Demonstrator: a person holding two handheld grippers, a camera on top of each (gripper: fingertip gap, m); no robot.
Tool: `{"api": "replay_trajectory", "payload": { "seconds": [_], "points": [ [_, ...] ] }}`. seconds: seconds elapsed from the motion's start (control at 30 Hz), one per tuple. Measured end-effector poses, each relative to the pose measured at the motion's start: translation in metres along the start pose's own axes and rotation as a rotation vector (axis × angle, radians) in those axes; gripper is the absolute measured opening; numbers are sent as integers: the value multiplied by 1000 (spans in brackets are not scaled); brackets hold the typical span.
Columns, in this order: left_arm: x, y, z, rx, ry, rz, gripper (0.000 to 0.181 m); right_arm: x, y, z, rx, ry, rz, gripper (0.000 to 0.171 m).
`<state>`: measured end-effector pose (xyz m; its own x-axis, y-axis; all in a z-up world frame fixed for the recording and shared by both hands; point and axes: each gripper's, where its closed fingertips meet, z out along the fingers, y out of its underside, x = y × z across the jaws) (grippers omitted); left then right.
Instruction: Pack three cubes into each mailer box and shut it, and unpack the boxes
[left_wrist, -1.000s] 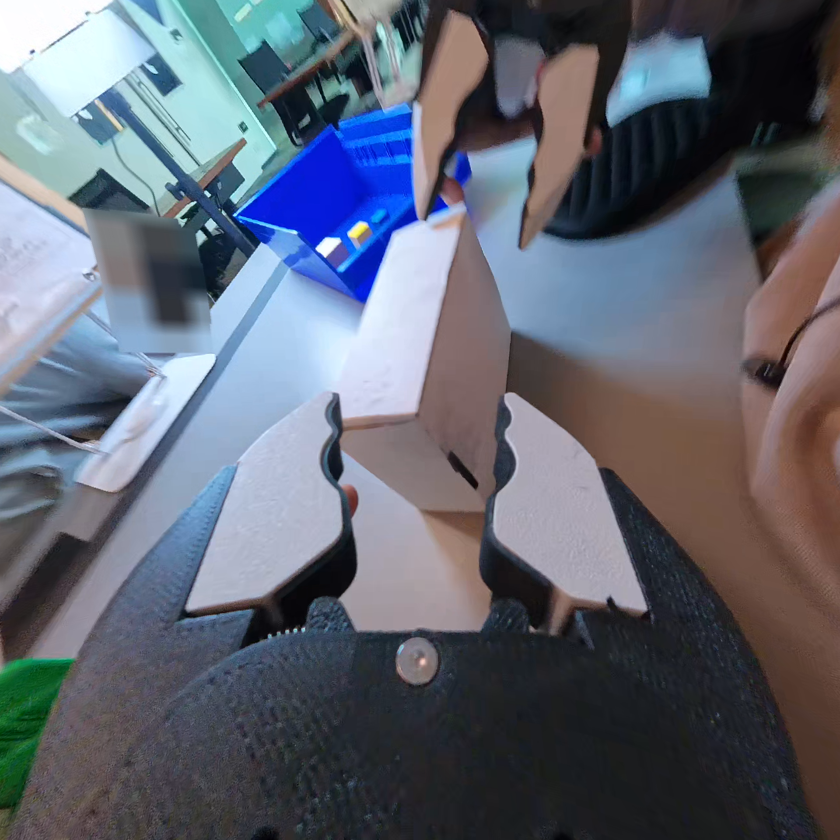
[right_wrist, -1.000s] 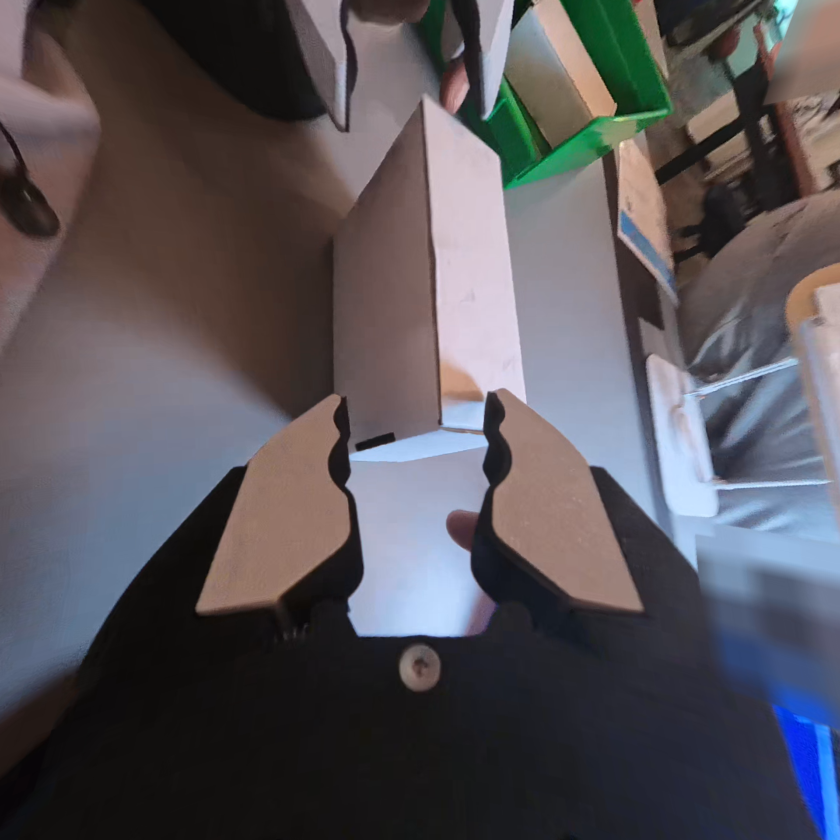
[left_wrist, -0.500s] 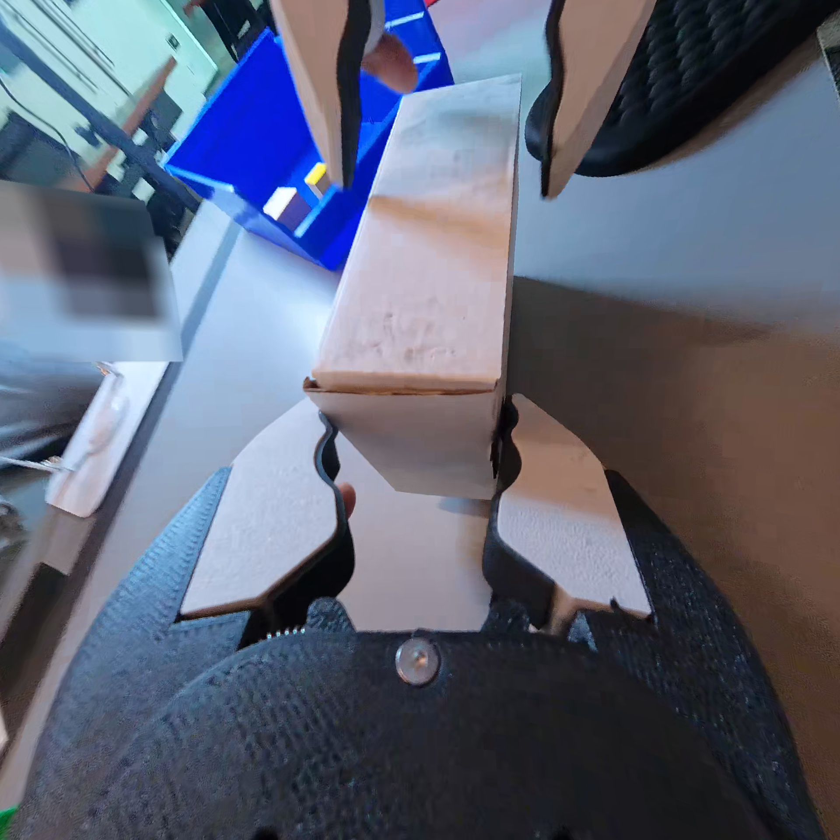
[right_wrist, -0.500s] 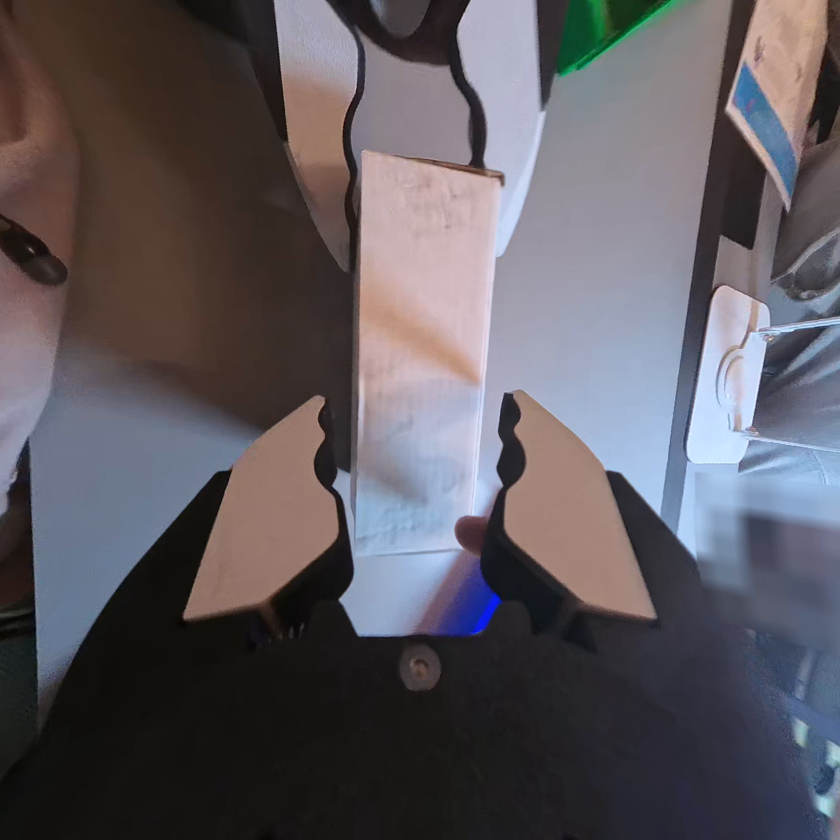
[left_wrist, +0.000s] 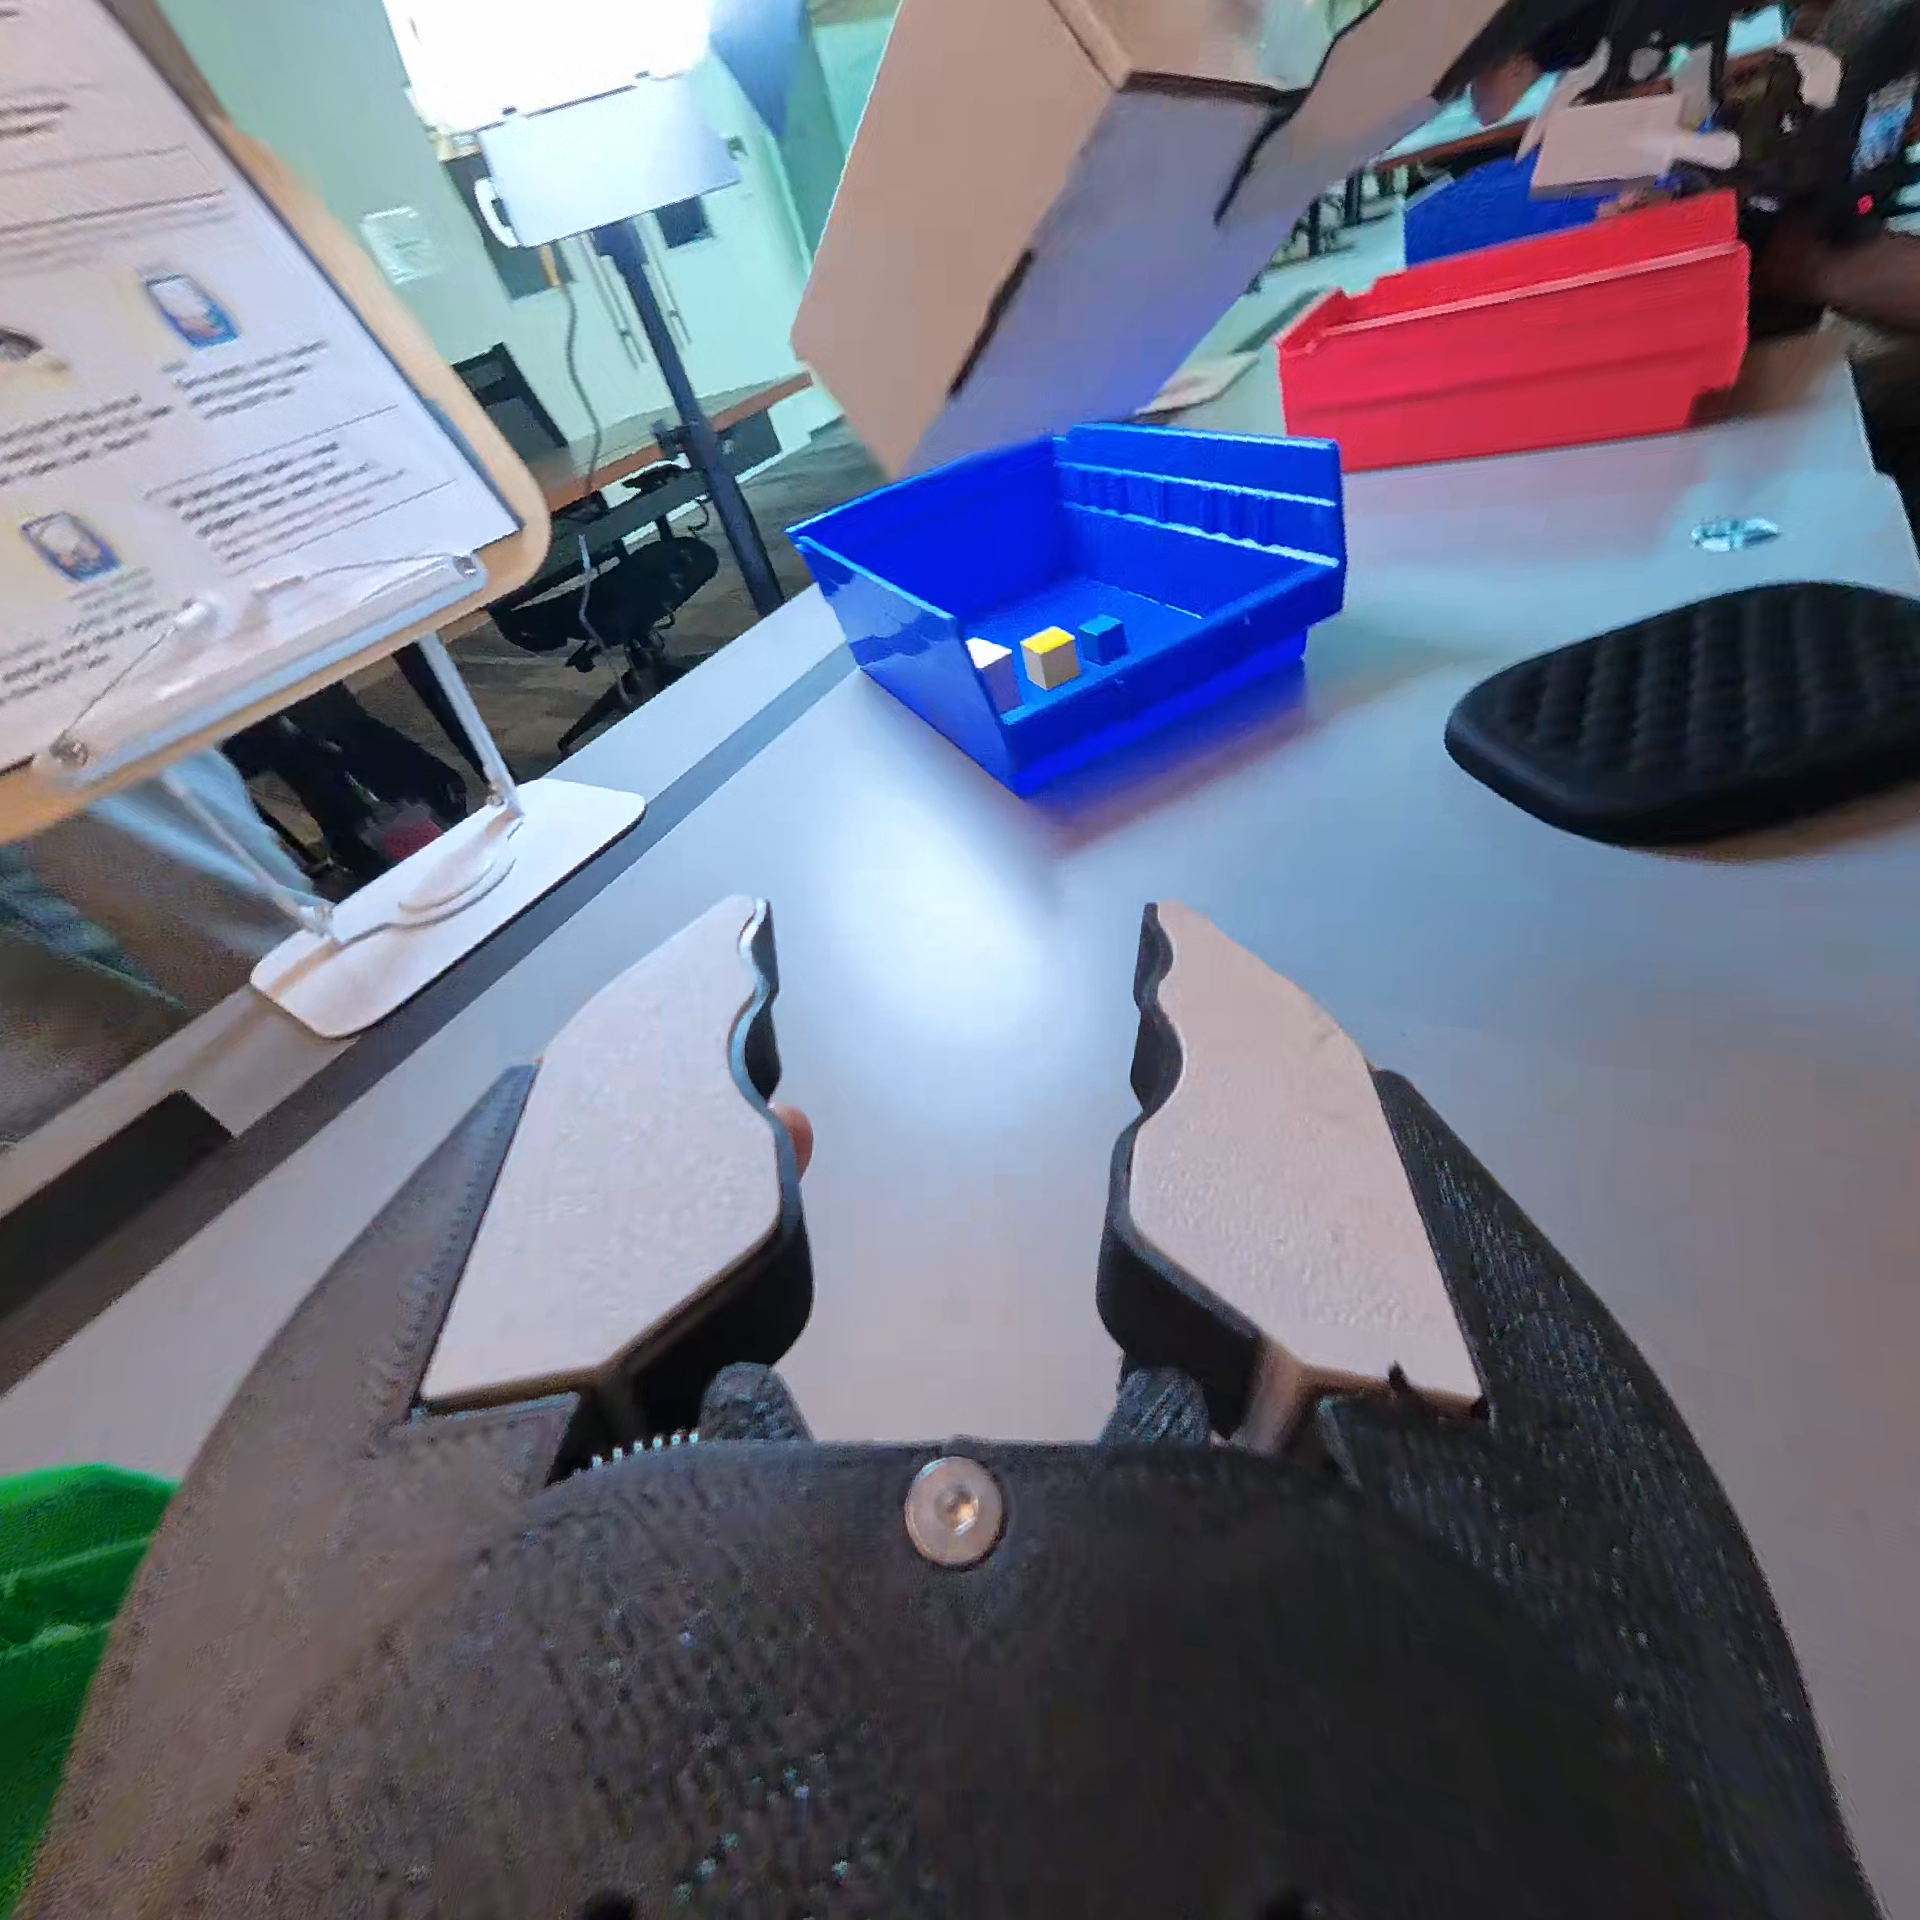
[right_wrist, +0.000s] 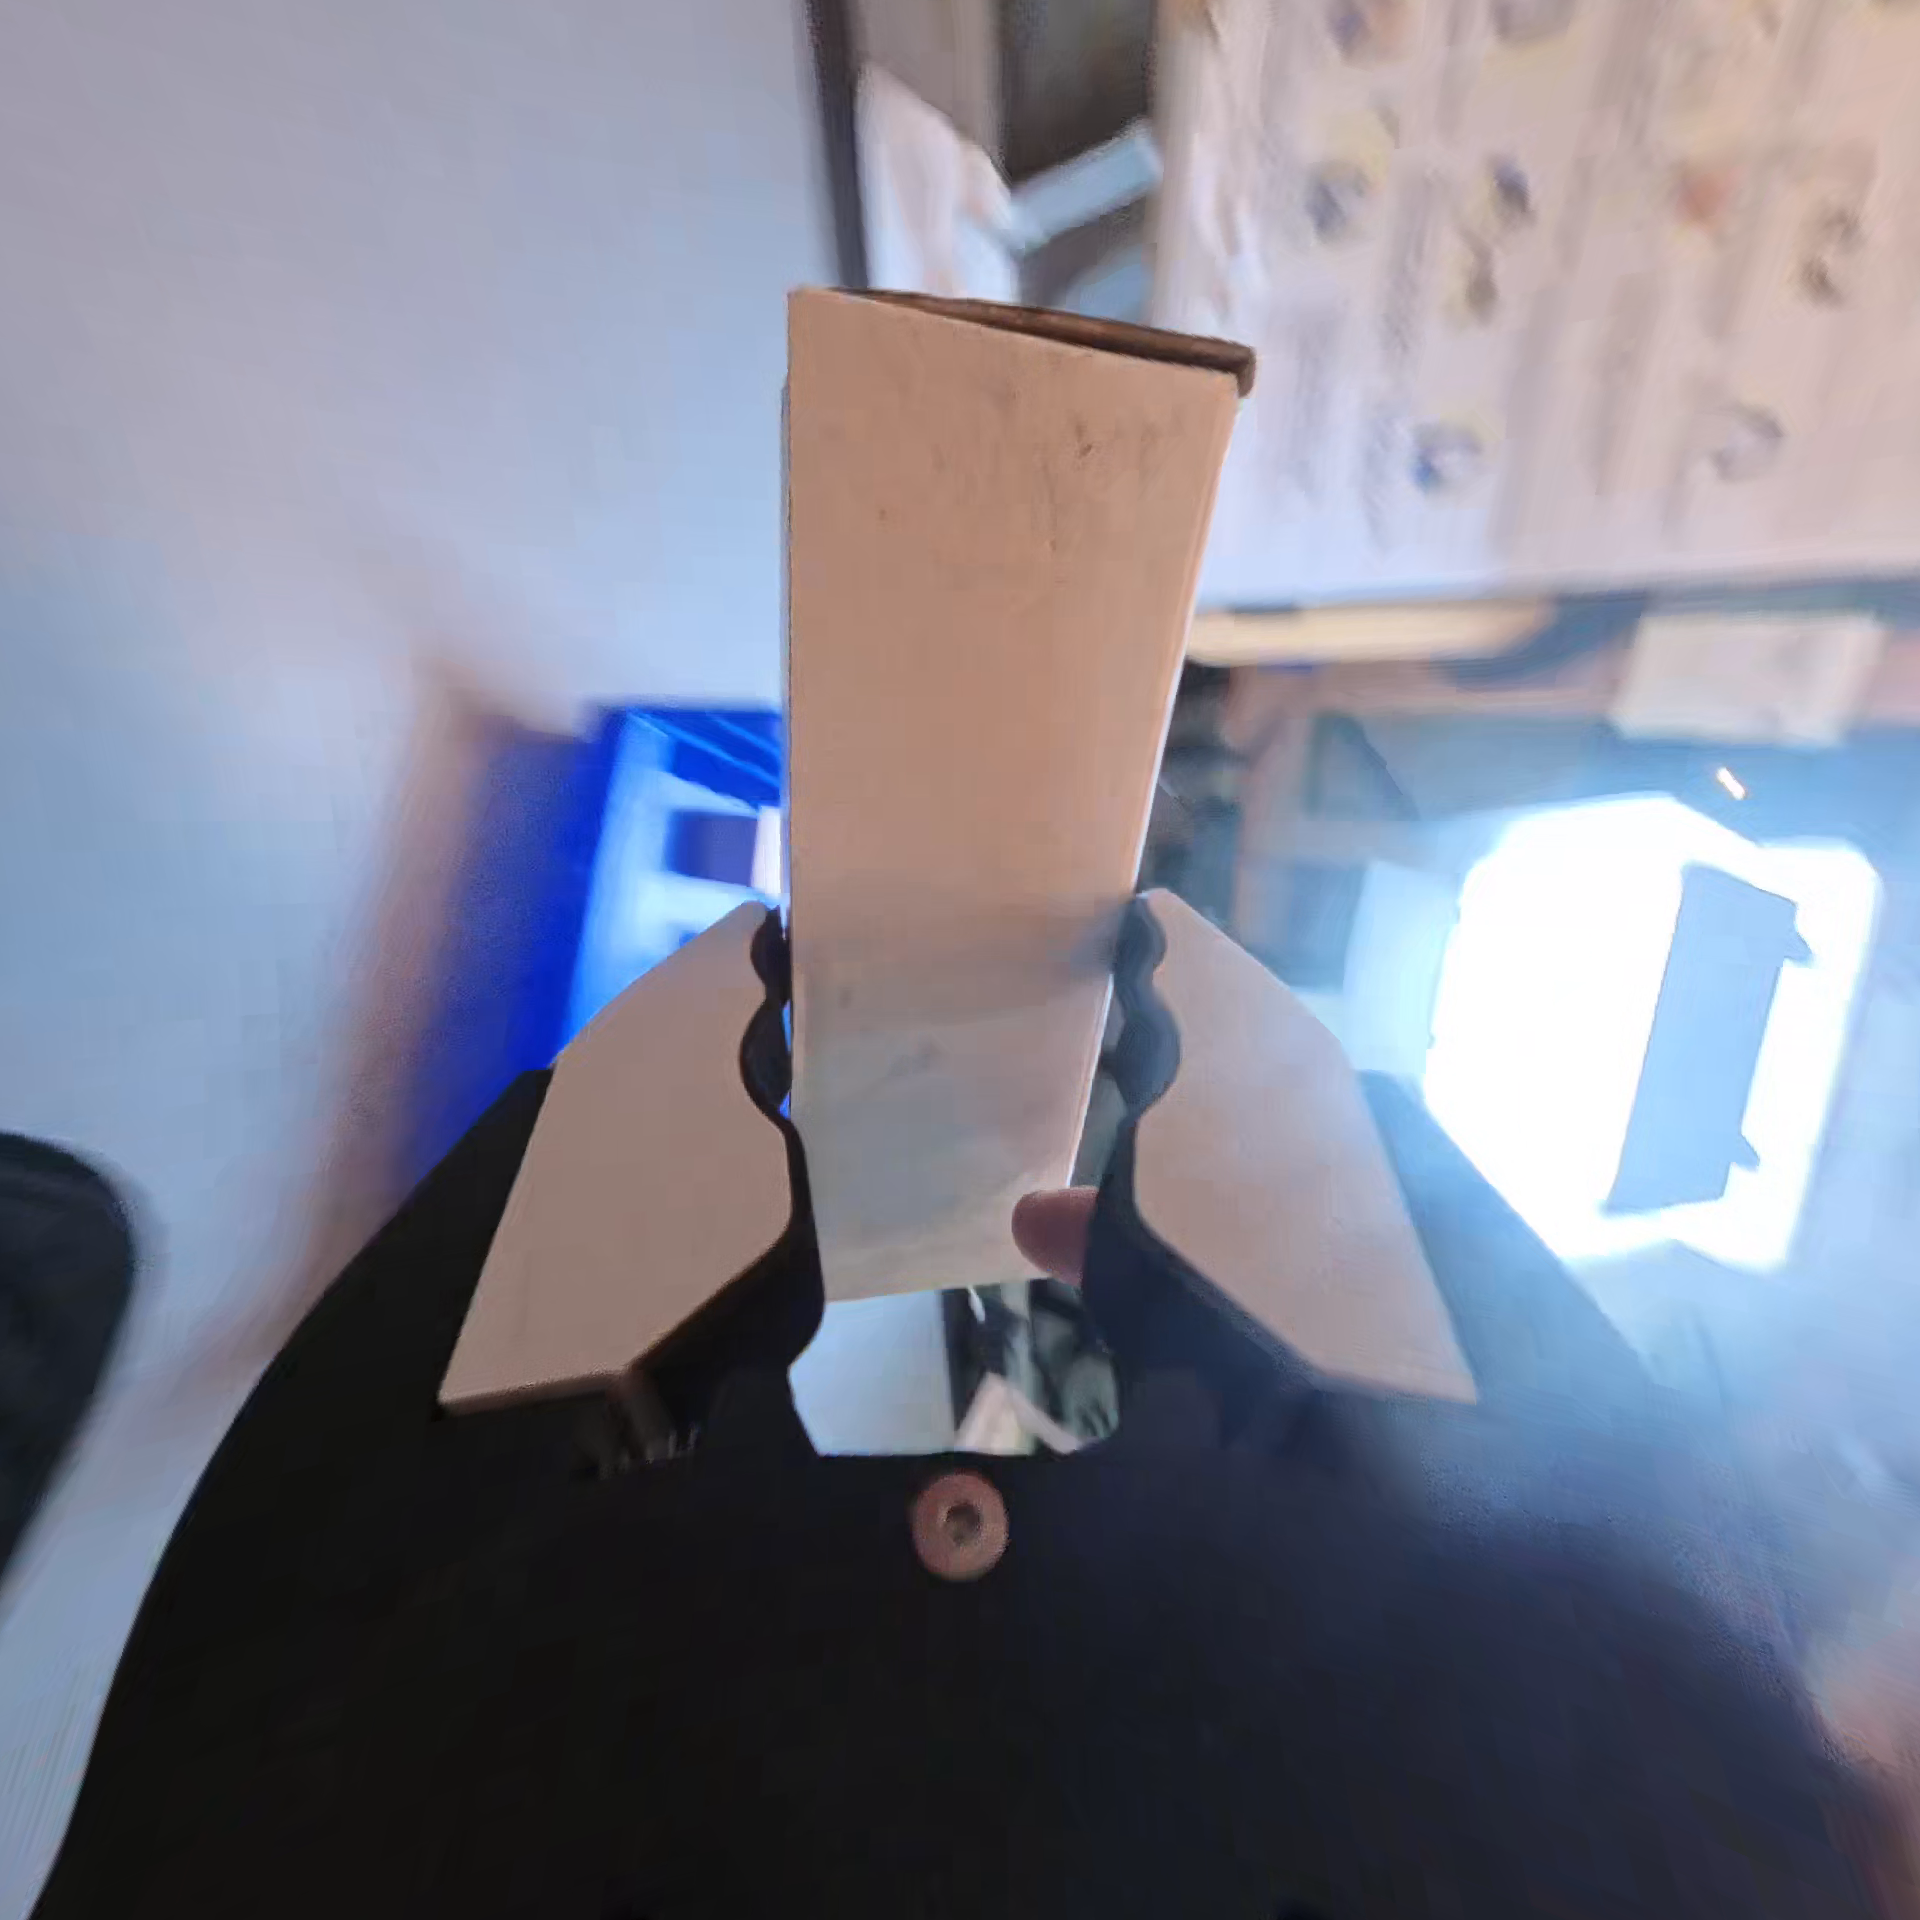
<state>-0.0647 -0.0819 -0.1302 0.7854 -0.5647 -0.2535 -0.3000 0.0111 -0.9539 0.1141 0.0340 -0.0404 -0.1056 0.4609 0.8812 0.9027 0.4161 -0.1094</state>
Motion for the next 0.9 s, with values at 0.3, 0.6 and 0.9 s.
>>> {"api": "replay_trajectory", "payload": {
  "seconds": [0.3, 0.6, 0.9],
  "points": [
    [-12, 13, -7, -16, -68, -15, 63, 36, 147, 134, -378, 108, 72, 60],
    [-20, 22, -9, -29, -93, -38, 61, -28, 201, 245, -523, 79, -38, 62],
    [-20, 31, -6, -58, -78, -63, 61, -39, 177, 227, -341, -299, 376, 71]
  ]
}}
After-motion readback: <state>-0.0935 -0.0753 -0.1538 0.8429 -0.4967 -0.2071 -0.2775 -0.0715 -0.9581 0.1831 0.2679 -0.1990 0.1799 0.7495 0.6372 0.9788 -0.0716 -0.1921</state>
